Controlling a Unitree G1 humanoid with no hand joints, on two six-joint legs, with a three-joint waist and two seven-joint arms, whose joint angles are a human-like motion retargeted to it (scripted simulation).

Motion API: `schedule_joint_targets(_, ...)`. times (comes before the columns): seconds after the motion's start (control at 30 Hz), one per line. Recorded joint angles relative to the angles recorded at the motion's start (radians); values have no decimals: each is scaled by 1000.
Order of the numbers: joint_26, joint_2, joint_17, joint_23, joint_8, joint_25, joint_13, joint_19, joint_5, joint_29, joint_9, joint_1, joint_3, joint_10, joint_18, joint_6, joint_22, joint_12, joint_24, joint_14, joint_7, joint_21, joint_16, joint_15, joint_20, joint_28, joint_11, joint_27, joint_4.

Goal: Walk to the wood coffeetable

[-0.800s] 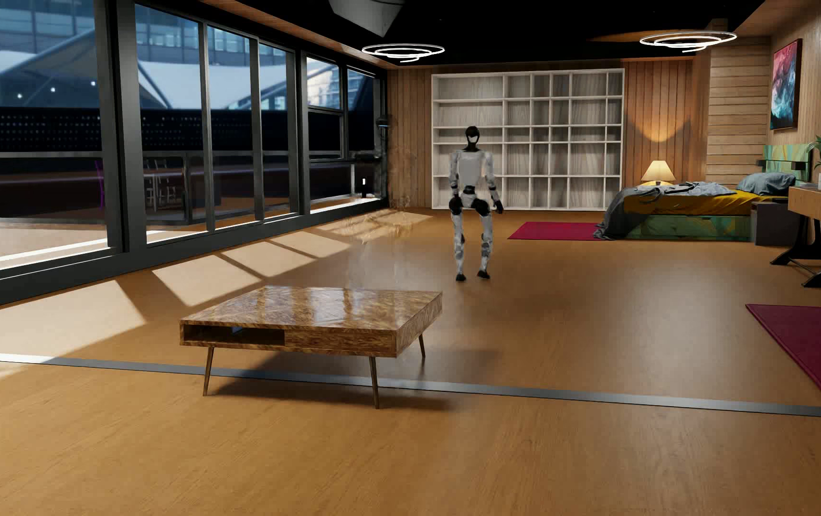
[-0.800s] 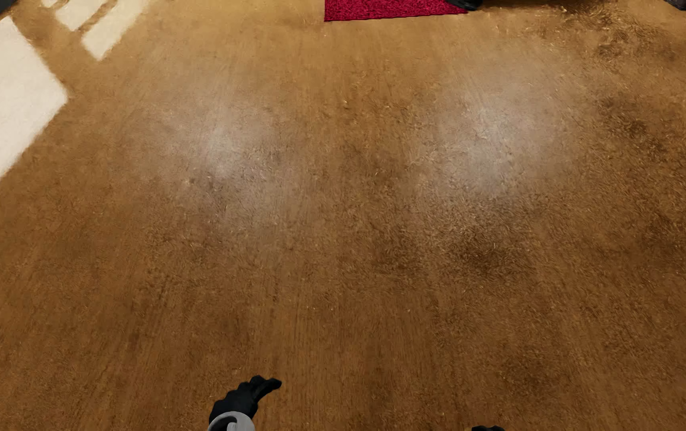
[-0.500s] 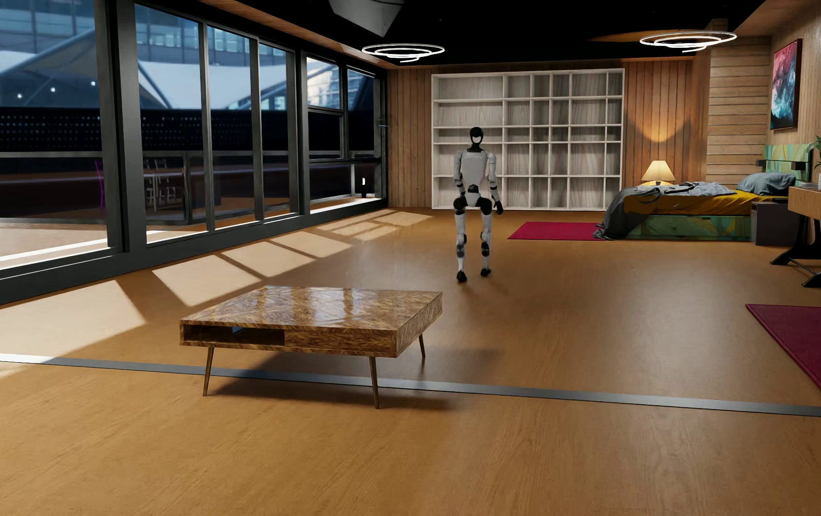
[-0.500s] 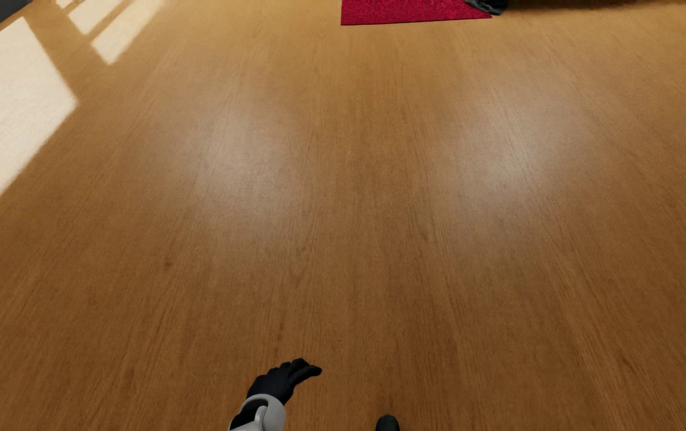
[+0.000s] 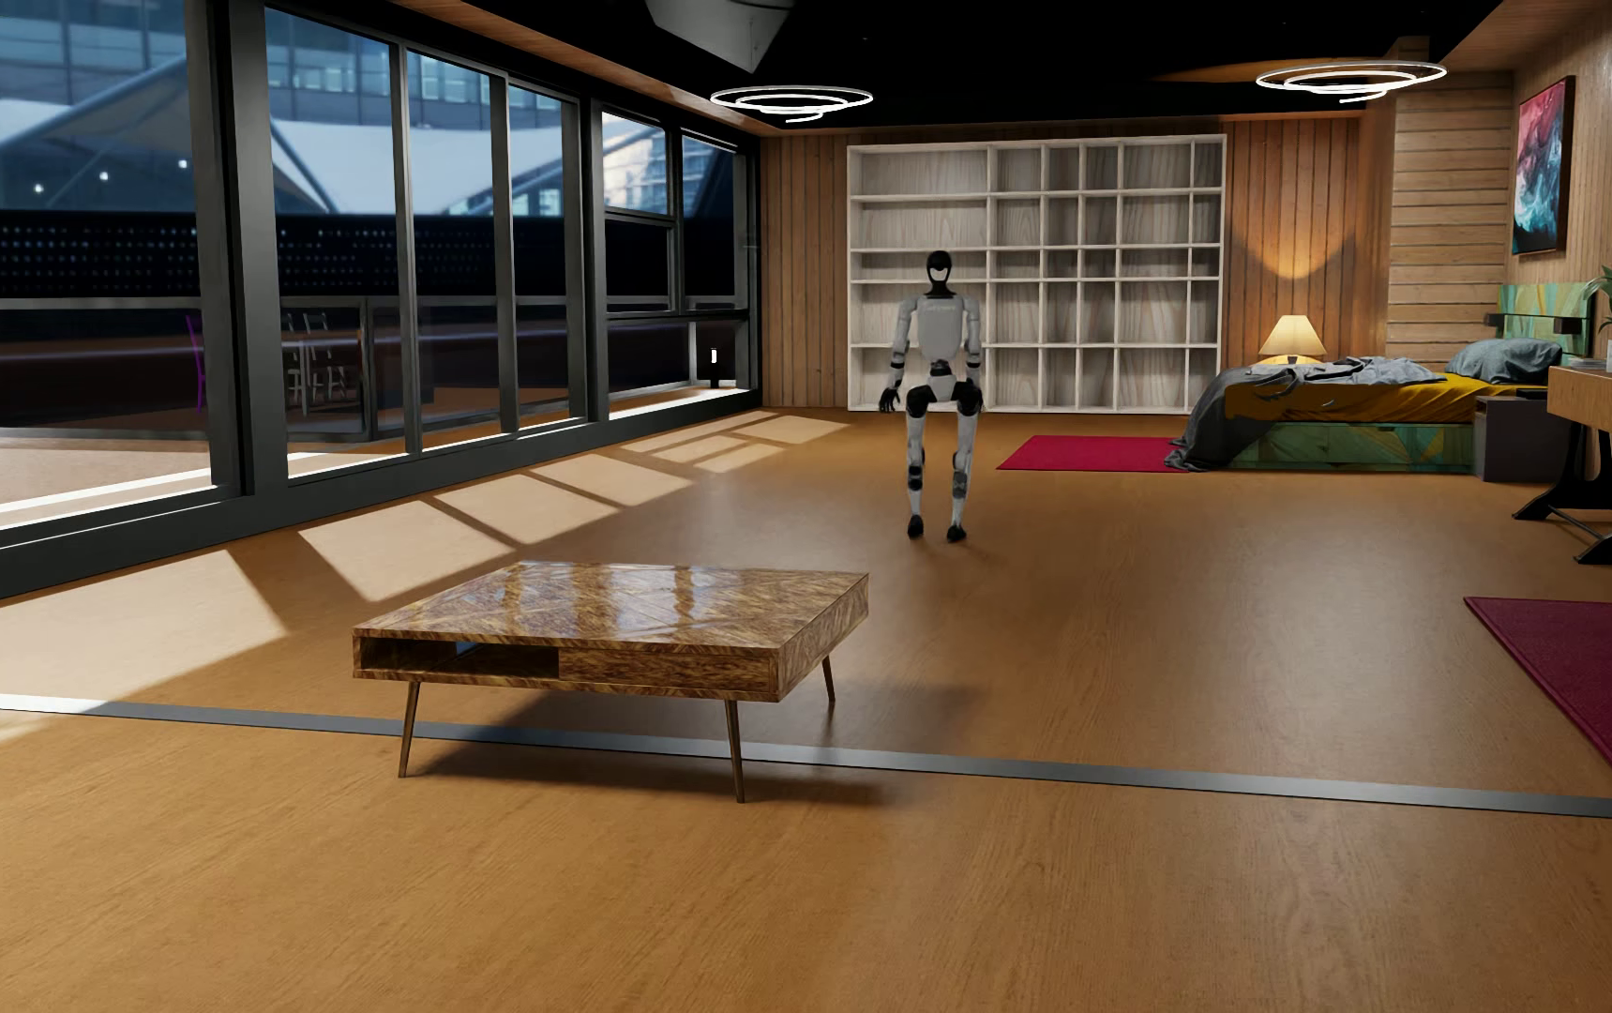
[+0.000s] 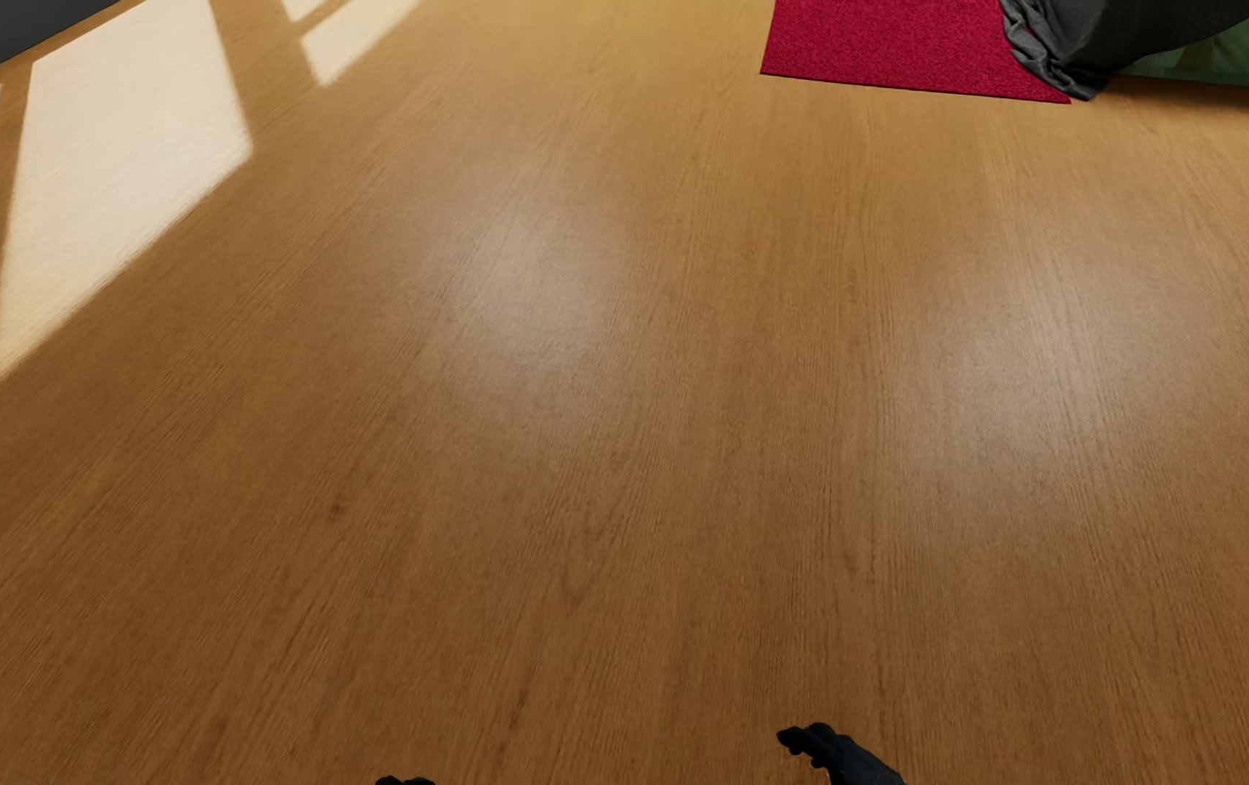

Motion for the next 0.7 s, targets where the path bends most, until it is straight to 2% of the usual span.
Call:
schedule_joint_targets(0.03,-6,29,-14,-20,7,4,-14,5,-1,-1,0,-14,12,-147,27,-5,-11,7,-2,-7,27,22,-9,-13,1,-2,-17,-16,6)
schedule_joint_targets(0.1,-2,88,-40,-51,24,19,-39,15,-1,-2,-3,-20,33,-463,54,-16,-16,23,3,86,71,63,-42,-26,10,4,-66,-32,-4)
schedule_joint_targets(0.17,15,146,-54,-66,42,39,-56,26,2,3,-7,-9,45,-711,4,-28,-4,40,19,157,71,92,-82,-36,23,22,-104,-25,-30)
schedule_joint_targets(0.2,25,174,-55,-68,52,48,-59,30,3,2,-8,-6,49,-760,17,-32,7,48,30,175,71,100,-100,-37,25,26,-113,-17,-39)
schedule_joint_targets(0.23,34,202,-54,-70,66,57,-57,34,-1,-1,-9,2,54,-758,47,-37,24,54,42,239,55,100,-115,-34,24,23,-116,-7,-52)
schedule_joint_targets(0.27,42,233,-51,-70,80,68,-48,41,-8,-7,-10,23,59,-738,55,-44,46,58,56,308,47,94,-128,-26,19,14,-106,3,-61)
schedule_joint_targets(0.3,48,256,-47,-67,90,81,-32,51,-25,-17,-11,41,61,-717,65,-53,76,55,71,317,58,79,-141,0,12,-1,-93,16,-71)
schedule_joint_targets(0.37,52,274,-36,-47,103,99,15,81,-73,-21,-15,88,62,-677,97,-80,134,39,96,252,83,47,-157,119,5,-42,-22,48,-100)
schedule_joint_targets(0.4,43,262,-35,-34,119,97,37,96,-97,4,-17,115,61,-665,107,-92,147,31,103,220,97,49,-160,201,8,-58,41,55,-114)
schedule_joint_targets(0.5,-6,113,-97,-35,151,26,75,129,-199,143,-13,186,53,-615,121,-122,122,8,112,109,152,114,-165,441,13,-39,412,10,-148)
schedule_joint_targets(0.53,-19,39,-120,-52,157,11,84,164,-253,153,-8,209,47,-594,124,-134,115,-7,118,71,175,112,-166,531,1,-30,559,4,-163)
schedule_joint_targets(0.57,-28,-36,-129,-69,171,14,93,195,-307,133,-2,237,39,-583,126,-146,110,-26,126,38,199,87,-161,584,-15,-23,684,13,-180)
schedule_joint_targets(0.63,-46,-184,-111,-101,223,56,113,179,-333,40,10,298,20,-564,127,-166,121,-75,141,-22,236,15,-142,418,-29,1,834,55,-209)
schedule_joint_targets(0.7,-50,-297,-96,-124,222,99,131,142,-331,-8,14,355,1,-555,124,-173,116,-127,135,-67,251,-34,-127,297,-21,34,806,69,-225)
